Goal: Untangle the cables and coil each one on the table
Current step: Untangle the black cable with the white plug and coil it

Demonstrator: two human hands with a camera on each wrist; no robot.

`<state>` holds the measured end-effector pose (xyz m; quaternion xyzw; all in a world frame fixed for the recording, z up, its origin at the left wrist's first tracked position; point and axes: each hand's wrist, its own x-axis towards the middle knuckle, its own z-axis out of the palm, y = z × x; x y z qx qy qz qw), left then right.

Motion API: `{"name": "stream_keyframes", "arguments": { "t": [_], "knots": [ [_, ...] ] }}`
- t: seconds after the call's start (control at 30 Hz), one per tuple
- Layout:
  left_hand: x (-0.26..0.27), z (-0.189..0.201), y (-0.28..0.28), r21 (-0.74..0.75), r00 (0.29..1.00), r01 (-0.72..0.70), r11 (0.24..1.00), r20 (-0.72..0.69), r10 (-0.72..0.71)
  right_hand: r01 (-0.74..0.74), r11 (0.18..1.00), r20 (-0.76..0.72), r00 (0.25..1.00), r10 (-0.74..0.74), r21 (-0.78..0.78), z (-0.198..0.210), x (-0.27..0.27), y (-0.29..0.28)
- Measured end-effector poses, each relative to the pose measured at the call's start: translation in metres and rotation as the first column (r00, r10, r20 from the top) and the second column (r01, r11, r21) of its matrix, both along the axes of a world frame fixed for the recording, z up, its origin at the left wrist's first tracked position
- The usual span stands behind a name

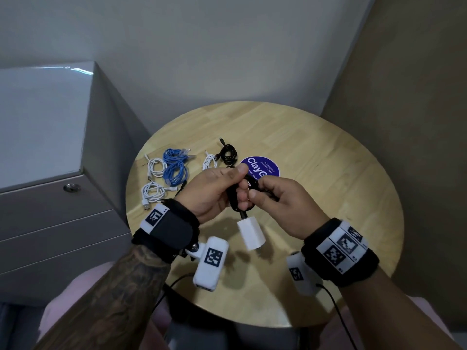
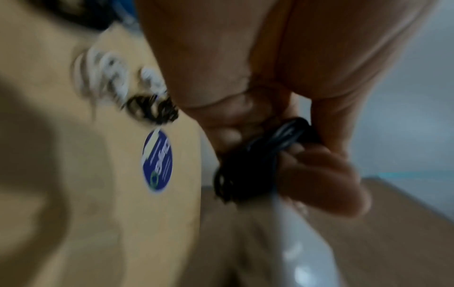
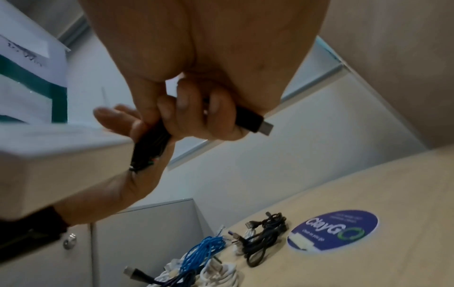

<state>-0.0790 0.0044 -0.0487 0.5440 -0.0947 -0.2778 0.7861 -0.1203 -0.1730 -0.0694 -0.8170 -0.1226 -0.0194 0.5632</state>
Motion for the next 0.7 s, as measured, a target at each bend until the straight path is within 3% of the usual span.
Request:
{"name": "stream_keyframes", "arguments": {
  "t": [0.17,0.3,0.4,0.5,0.63,0.7],
  "knots": [
    [0.002,-0.003,-0.006,0.114,0.969,-0.094,0.989,0.237,0.064,0.114,0.989,0.107,0.989,-0.104,-0.092,-0.005,0.004,-0.003],
    [-0.001,-0.011,-0.016,0.058,0.944,-0.114,0.992,0.317,0.090,0.163,0.986,0.094,0.983,-0.159,-0.028,-0.008,0.006,-0.001],
    [0.001,-0.013,-0.015,0.074,0.936,-0.244,0.967,0.279,0.215,0.077,0.995,0.013,0.997,-0.078,0.057,-0.007,0.004,0.001],
    [0.011,-0.009,-0.003,0.117,0.952,-0.250,0.961,0.213,0.221,0.147,0.986,0.017,0.989,-0.149,0.078,0.001,0.011,-0.018],
    [0.010,-0.005,0.001,0.005,0.984,-0.177,0.984,0.007,0.177,0.206,0.971,0.027,0.979,-0.204,-0.124,0.004,0.016,-0.048],
    [0.011,-0.004,0.001,-0.012,0.982,-0.186,0.983,-0.026,0.185,0.192,0.941,0.055,0.981,-0.184,-0.277,-0.007,0.016,-0.054]
  ]
}}
